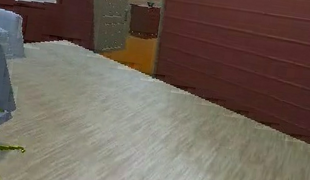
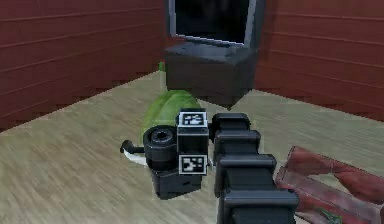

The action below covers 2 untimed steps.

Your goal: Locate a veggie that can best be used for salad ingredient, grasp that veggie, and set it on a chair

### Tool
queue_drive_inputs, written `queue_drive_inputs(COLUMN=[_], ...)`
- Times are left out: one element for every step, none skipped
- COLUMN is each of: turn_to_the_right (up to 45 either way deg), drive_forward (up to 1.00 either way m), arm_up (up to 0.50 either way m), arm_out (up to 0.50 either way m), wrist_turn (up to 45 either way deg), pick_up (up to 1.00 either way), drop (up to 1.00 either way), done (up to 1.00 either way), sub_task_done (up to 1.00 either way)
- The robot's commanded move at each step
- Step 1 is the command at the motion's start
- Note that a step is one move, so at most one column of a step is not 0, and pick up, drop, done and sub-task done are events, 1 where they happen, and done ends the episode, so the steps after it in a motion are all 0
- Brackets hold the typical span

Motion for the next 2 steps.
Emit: queue_drive_inputs(turn_to_the_right=[-24.0,0.0], drive_forward=[0.0,0.5], arm_up=[0.0,0.0], arm_out=[0.0,0.0], wrist_turn=[0.0,0.0], pick_up=[0.0,0.0], drop=[0.0,0.0], done=[0.0,0.0], sub_task_done=[0.0,0.0])
